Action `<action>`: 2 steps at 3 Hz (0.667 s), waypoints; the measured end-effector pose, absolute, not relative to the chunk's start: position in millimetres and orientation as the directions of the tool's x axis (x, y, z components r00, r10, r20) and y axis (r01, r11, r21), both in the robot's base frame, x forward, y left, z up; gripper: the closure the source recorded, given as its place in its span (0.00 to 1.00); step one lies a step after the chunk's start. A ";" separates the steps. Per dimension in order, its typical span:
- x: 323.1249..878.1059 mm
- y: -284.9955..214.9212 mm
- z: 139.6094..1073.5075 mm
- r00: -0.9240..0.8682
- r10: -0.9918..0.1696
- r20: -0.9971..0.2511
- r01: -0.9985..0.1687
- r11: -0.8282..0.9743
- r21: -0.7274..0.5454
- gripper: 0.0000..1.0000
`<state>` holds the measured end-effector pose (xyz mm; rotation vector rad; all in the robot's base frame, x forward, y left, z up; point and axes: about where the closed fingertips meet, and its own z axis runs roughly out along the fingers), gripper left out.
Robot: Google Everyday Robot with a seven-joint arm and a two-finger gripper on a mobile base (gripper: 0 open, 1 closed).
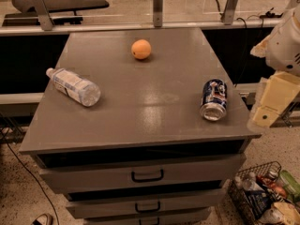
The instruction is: Place pepsi can upright
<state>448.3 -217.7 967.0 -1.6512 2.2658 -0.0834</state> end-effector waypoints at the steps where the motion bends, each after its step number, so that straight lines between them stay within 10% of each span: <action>1: 477.7 -220.5 940.4 -0.390 -0.881 -0.268 -0.861 0.452 -0.234 0.00; 2: 506.5 -223.6 925.3 -0.505 -0.815 -0.283 -0.771 0.574 -0.276 0.00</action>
Offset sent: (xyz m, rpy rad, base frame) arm 0.0945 -0.0238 -0.0616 0.0560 -0.1201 -0.7030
